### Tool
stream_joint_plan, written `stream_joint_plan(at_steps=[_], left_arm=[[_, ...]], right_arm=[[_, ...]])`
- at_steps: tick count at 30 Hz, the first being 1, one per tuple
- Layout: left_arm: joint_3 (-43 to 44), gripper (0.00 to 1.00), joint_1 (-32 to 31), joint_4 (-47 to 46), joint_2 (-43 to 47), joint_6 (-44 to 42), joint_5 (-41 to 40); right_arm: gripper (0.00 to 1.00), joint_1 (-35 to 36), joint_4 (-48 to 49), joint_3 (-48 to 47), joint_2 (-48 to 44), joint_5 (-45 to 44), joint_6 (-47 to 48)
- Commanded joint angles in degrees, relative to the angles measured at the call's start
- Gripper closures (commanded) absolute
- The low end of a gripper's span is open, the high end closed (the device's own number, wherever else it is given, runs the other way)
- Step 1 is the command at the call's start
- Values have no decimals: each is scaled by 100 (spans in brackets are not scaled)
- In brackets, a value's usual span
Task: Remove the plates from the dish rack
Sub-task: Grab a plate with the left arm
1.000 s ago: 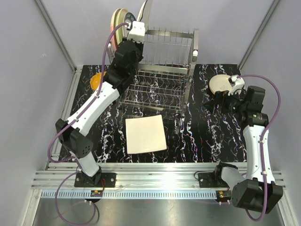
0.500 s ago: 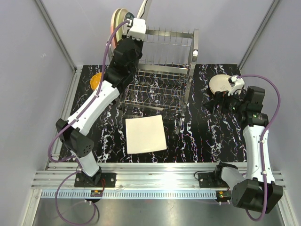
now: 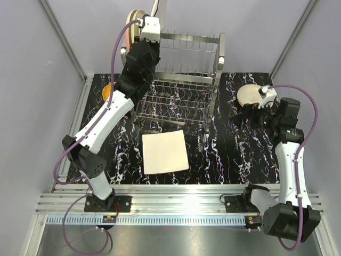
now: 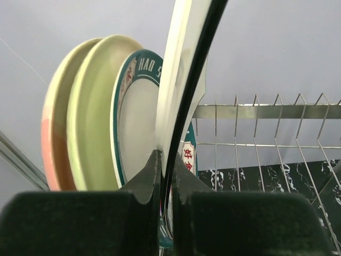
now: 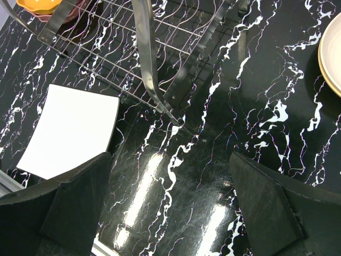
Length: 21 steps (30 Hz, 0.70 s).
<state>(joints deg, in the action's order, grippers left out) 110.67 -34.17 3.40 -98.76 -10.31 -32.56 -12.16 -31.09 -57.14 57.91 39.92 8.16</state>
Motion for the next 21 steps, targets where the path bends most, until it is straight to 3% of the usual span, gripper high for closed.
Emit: stream_joint_plan(at_steps=[1, 9, 21], left_arm=[[701, 100, 34, -1518, 401, 344, -119], [736, 100, 34, -1377, 516, 705, 12], [403, 100, 42, -886, 1174, 2119, 828]], right_arm=[[0, -14, 226, -7, -131, -63, 98], [0, -5, 226, -16, -140, -72, 98], [0, -5, 244, -7, -140, -90, 115]])
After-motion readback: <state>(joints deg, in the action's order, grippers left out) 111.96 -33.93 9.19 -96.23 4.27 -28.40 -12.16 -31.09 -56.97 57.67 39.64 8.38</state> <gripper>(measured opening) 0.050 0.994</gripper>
